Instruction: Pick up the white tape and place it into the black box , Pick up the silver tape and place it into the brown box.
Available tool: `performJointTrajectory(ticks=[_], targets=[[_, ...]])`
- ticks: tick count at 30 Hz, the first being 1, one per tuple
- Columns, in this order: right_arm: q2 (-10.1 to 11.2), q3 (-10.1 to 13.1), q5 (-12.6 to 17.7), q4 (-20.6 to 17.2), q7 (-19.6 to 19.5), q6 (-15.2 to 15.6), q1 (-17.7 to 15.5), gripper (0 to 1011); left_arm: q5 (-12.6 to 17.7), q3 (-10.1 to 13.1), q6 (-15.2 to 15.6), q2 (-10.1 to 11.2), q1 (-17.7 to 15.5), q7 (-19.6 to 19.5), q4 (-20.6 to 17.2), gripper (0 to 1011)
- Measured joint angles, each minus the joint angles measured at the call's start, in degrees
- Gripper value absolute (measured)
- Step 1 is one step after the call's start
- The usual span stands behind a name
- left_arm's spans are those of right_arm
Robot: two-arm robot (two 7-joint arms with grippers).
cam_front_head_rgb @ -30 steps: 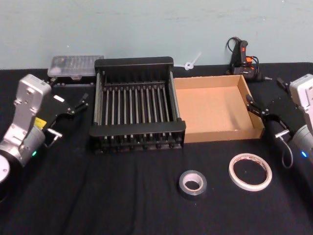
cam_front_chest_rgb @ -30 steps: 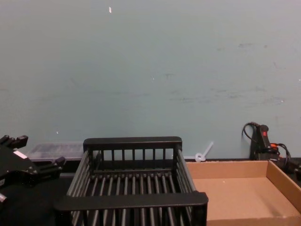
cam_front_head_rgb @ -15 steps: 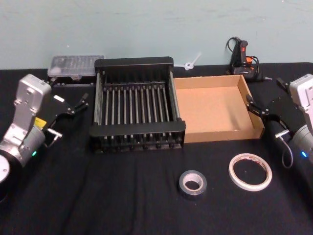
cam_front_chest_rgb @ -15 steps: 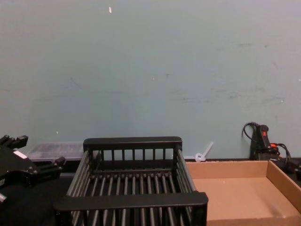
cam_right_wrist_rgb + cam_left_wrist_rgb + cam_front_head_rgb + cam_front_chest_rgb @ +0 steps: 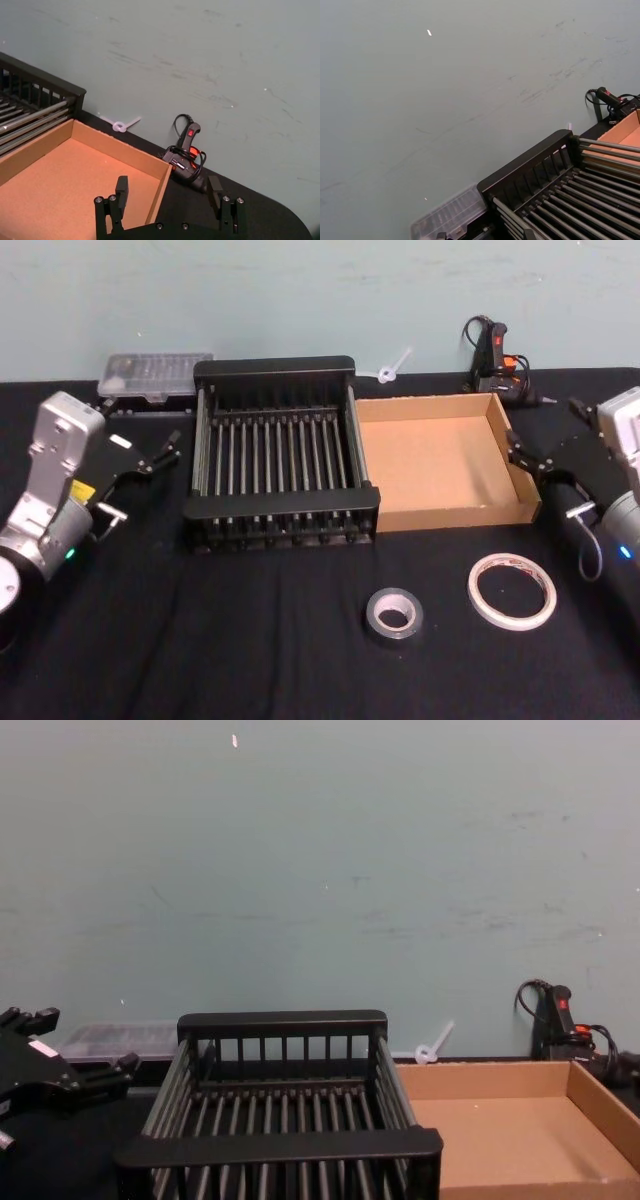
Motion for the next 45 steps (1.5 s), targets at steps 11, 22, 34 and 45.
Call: performJointTrajectory(ticks=[11,22,34,45], targets=[[2.2,4.8,4.2,-6.2,3.3,5.3,-3.2,1002,0.0,0.0,0.0,0.0,0.0,0.0,0.0,1001],[7.4,10.2,8.8,-15.6,6.9,12.6,-10.1,1002,0.0,0.0,0.0,0.0,0.0,0.0,0.0,1001],[10.0,13.9,13.6,-21.0,12.1,19.1,-17.1,1002,0.0,0.0,0.0,0.0,0.0,0.0,0.0,1001],[9.2,14.2,15.2,-21.0,14.6,24.1,-19.3,1002,0.0,0.0,0.0,0.0,0.0,0.0,0.0,1001]])
